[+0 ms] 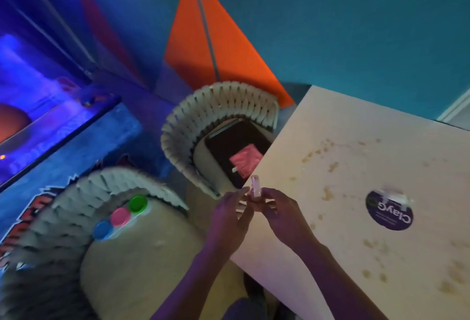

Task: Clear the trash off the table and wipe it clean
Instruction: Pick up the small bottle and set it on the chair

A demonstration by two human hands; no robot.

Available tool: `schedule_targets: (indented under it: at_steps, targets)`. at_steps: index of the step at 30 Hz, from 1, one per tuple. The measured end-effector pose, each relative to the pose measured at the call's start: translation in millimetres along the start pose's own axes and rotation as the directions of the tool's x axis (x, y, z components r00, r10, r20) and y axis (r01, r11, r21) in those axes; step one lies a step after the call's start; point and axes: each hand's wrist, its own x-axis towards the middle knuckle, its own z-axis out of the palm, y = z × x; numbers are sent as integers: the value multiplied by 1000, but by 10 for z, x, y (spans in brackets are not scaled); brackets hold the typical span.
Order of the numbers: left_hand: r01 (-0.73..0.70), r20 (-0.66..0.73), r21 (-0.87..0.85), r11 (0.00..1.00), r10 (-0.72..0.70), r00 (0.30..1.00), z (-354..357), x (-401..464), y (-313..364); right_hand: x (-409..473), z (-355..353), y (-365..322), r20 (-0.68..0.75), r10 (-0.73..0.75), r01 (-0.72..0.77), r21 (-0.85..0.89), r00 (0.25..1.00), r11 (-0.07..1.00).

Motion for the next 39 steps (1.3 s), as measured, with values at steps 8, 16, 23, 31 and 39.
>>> schedule_targets:
  at_steps: [8, 16, 23, 31, 39]
  targets:
    - [188, -124, -51, 981, -193, 973, -700, -586, -665, -28, 885, -397, 277, -118, 120, 10, 954, 993]
    - [344, -240, -125, 931, -364, 900, -1382, -941, -1485, 139, 2069, -809, 436, -118, 153, -46, 892, 987]
    - [445, -296, -118, 887, -460, 837, -2051, -1140, -2397, 335, 3378, -1167, 502, -121, 173, -58, 856, 983]
    - [566, -315, -117, 816, -571, 758, -2565, -1242, -3250, 530, 4459, -1347, 606, -88, 201, -122, 791, 972]
    - [681, -303, -185, 708, -701, 646, -2427, -1259, -3886, 788, 5175, -1069, 682, -1, 199, -212, 732, 957]
